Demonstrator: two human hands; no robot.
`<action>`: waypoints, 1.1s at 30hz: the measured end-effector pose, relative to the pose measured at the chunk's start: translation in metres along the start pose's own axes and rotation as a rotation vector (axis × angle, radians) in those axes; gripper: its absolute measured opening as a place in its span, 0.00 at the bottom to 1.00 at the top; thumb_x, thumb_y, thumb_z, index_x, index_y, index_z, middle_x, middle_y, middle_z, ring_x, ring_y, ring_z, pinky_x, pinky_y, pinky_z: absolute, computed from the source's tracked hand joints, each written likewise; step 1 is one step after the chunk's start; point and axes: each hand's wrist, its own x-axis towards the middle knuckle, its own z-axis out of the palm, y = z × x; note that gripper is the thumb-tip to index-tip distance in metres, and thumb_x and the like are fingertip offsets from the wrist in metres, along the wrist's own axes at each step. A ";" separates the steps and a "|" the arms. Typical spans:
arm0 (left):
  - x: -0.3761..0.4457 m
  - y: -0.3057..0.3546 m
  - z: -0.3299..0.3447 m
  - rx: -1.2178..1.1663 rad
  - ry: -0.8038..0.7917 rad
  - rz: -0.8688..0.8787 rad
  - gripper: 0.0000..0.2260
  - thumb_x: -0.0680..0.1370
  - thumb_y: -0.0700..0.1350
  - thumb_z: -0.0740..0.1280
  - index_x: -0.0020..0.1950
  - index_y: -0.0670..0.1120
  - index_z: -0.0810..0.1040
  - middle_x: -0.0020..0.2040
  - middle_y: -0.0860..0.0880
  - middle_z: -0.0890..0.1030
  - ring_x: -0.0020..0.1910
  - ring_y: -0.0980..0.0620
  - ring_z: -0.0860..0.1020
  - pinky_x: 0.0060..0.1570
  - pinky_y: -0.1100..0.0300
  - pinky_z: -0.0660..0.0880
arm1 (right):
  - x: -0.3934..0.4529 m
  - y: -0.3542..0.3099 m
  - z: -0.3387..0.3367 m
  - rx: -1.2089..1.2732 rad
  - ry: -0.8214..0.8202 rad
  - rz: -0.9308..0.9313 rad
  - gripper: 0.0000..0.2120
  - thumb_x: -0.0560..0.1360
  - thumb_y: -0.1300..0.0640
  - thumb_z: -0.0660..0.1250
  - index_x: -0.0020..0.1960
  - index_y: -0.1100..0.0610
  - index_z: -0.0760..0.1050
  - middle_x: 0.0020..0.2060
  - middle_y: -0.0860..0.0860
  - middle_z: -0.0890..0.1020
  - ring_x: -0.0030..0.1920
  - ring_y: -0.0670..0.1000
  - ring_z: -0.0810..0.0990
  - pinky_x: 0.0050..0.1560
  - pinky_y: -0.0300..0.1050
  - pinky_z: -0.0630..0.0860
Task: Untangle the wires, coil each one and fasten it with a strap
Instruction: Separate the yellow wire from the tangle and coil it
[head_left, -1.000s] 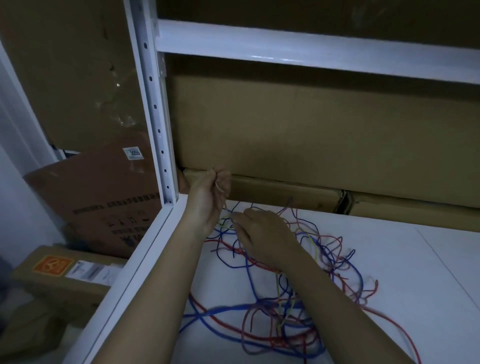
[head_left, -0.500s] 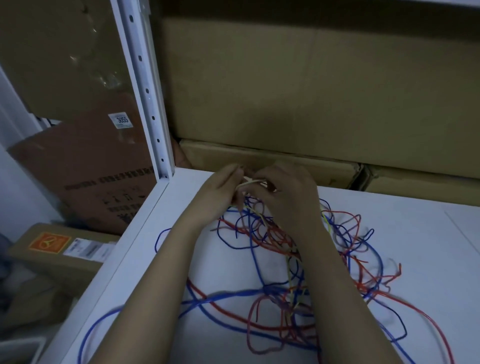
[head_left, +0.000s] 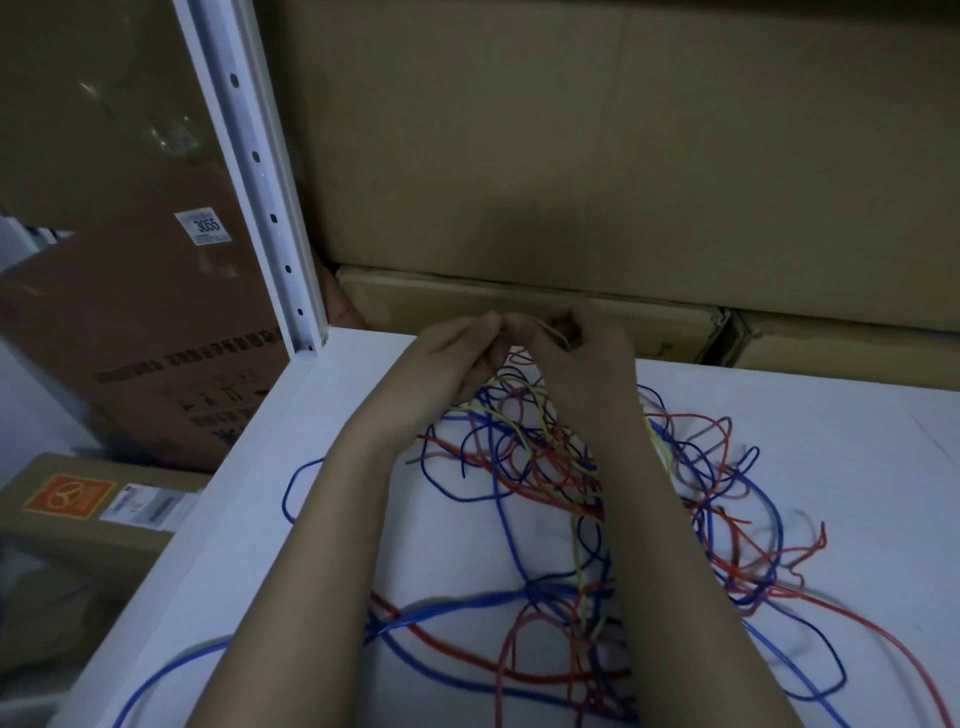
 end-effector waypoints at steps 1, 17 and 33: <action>0.001 0.001 0.002 -0.078 0.027 -0.012 0.17 0.83 0.50 0.57 0.37 0.46 0.73 0.24 0.57 0.63 0.23 0.59 0.59 0.23 0.68 0.57 | 0.000 0.001 0.002 0.025 -0.039 0.014 0.10 0.76 0.50 0.68 0.40 0.55 0.75 0.29 0.44 0.73 0.30 0.43 0.70 0.33 0.36 0.67; 0.007 0.007 0.008 -0.586 0.170 -0.010 0.16 0.85 0.46 0.51 0.42 0.44 0.71 0.27 0.54 0.69 0.23 0.57 0.60 0.27 0.64 0.58 | -0.016 -0.001 0.018 -0.424 -0.521 -0.157 0.13 0.82 0.57 0.55 0.63 0.54 0.72 0.35 0.57 0.76 0.30 0.51 0.70 0.30 0.46 0.64; 0.002 -0.001 -0.009 0.052 0.108 0.063 0.13 0.84 0.47 0.54 0.51 0.44 0.76 0.37 0.61 0.83 0.39 0.66 0.79 0.42 0.71 0.73 | -0.024 -0.020 0.003 -0.232 -0.341 -0.408 0.10 0.75 0.57 0.63 0.41 0.58 0.82 0.36 0.51 0.82 0.38 0.47 0.79 0.35 0.46 0.72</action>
